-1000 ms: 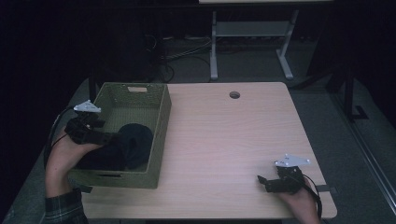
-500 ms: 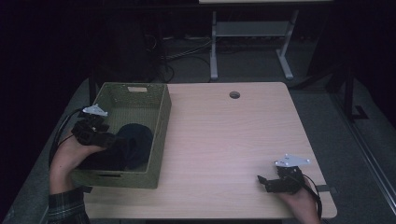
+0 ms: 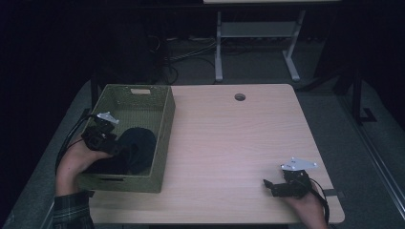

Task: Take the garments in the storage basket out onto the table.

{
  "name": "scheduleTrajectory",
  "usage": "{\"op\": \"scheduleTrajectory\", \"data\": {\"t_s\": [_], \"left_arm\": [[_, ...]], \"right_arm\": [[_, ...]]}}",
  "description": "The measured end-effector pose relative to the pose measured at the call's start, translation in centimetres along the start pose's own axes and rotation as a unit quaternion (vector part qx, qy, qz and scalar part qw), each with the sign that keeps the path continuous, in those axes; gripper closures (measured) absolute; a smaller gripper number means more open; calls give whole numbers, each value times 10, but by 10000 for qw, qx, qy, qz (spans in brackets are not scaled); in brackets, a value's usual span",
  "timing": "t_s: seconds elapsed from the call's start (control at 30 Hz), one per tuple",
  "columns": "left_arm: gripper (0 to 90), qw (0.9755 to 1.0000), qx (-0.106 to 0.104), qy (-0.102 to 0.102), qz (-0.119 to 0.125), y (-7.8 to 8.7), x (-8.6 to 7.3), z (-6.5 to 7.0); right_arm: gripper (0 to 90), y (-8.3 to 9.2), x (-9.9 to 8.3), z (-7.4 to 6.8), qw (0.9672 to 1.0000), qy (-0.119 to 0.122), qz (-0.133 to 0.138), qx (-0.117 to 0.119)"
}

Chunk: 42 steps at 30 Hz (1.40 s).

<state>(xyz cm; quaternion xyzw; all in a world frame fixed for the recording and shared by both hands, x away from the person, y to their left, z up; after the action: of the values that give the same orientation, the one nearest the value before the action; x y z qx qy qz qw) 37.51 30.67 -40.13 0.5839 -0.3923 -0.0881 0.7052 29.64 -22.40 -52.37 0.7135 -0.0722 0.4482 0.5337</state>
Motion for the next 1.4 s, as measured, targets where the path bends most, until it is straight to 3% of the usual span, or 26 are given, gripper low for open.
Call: {"op": "scheduleTrajectory", "data": {"t_s": [0.17, 0.33, 0.57, 0.83, 1.03, 1.4], "left_arm": [[299, 9999, -94, -41, -73, -3, 0, 0], [456, 9994, -328, 19, -121, -6, 0, 3], [663, 9990, -336, 85, -285, -9, 2, 3], [692, 9990, -333, 80, -277, -6, 6, 1], [695, 9989, -384, 40, -277, 6, 14, 1], [700, 9991, -230, -121, -334, 33, 33, 5]], "right_arm": [[98, 0, 0, 0, 10000, 0, 0, 0], [98, 0, 0, 0, 10000, 1, 1, 0], [99, 0, 0, 0, 10000, 1, 0, 0], [98, 0, 0, 0, 10000, -1, 1, 0], [99, 0, 0, 0, 10000, 0, 1, 0], [99, 0, 0, 0, 10000, 7, -2, 2]]}}
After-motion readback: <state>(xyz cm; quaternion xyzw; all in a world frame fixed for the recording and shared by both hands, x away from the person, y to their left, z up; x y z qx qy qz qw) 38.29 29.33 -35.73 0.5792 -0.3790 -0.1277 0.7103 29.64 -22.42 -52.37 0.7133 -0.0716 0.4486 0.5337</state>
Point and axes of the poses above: each handheld gripper's, and its own axes: y roughly backward along the jaws, x roughly out of its top, z roughly to its right, the point moved 6 cm from there along -y, roughly forward along the jaws
